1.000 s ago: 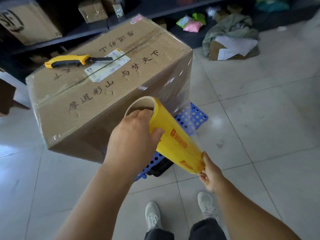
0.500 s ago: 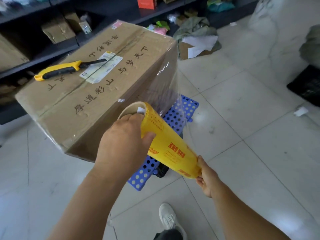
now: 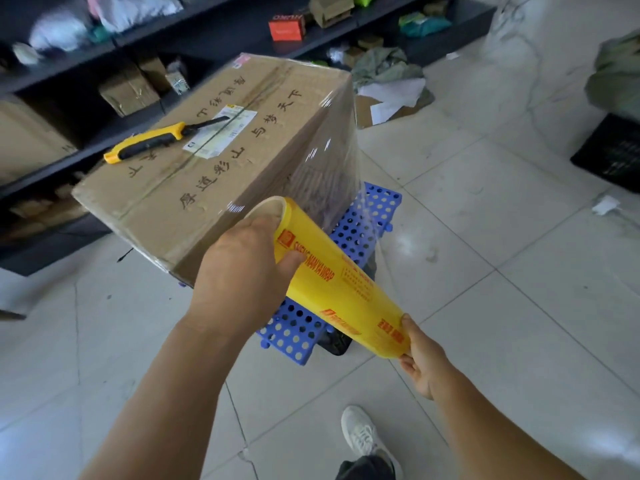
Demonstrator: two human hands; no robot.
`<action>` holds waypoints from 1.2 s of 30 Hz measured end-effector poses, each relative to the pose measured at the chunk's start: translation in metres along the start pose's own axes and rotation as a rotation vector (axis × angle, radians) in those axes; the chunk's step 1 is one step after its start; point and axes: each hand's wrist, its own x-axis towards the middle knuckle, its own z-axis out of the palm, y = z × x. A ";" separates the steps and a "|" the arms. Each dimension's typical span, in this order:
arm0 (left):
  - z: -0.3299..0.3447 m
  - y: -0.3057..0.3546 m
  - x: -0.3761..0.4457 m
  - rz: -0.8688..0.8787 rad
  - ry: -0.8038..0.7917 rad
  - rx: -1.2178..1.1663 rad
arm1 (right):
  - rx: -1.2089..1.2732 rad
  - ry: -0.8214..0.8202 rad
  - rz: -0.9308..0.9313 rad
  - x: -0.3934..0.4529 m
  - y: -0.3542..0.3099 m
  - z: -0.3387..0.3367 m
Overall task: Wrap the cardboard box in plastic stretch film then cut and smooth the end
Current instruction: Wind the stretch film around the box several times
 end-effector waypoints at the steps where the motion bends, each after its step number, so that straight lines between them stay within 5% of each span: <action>1: -0.003 -0.003 -0.004 0.000 -0.005 -0.006 | 0.003 -0.011 -0.001 -0.002 0.006 0.001; 16: -0.032 -0.061 -0.064 0.009 0.012 -0.007 | 0.018 -0.013 0.083 -0.066 0.095 0.050; 36: -0.053 -0.235 -0.063 0.197 -0.095 -0.101 | 0.091 0.151 0.071 -0.093 0.184 0.198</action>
